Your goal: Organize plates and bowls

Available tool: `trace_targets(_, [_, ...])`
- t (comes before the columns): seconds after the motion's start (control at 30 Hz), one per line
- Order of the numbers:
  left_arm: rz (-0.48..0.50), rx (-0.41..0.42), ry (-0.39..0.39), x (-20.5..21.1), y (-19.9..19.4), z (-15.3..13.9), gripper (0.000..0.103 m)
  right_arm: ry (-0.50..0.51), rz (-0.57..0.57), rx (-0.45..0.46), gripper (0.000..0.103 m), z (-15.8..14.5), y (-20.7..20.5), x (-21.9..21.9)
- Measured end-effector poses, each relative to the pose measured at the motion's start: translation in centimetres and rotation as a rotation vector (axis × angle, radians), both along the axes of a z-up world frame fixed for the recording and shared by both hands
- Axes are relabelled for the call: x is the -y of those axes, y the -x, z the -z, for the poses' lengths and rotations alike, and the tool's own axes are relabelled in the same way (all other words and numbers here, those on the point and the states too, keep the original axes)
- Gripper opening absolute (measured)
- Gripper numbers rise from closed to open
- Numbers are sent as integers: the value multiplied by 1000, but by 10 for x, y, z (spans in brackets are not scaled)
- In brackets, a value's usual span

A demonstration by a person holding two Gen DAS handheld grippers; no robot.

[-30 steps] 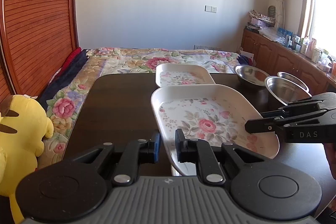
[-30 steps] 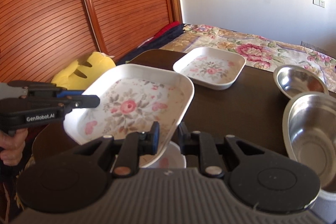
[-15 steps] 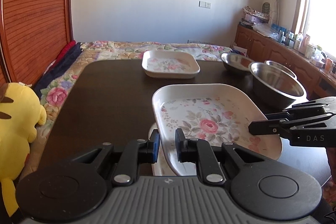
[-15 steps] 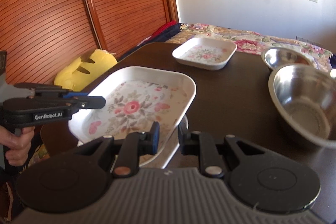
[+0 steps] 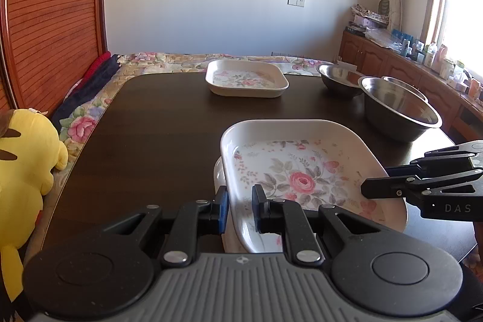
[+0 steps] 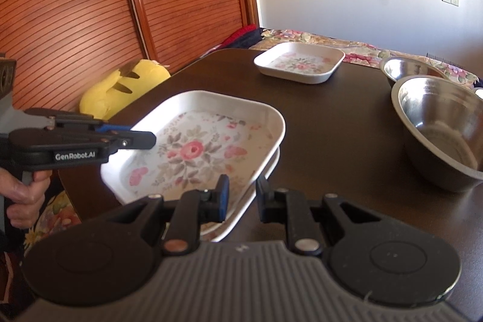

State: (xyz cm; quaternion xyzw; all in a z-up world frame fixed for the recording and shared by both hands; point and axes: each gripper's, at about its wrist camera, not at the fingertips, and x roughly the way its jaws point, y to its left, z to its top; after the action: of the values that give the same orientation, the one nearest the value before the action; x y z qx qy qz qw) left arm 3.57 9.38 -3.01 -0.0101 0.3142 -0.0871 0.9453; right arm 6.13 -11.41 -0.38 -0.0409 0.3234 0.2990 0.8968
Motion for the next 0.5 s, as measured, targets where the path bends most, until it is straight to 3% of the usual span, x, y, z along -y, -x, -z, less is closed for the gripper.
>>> trace_targets(0.5, [-3,-3,-14,0,2,5,17,15,-9,-7,22,-1,-3,-3])
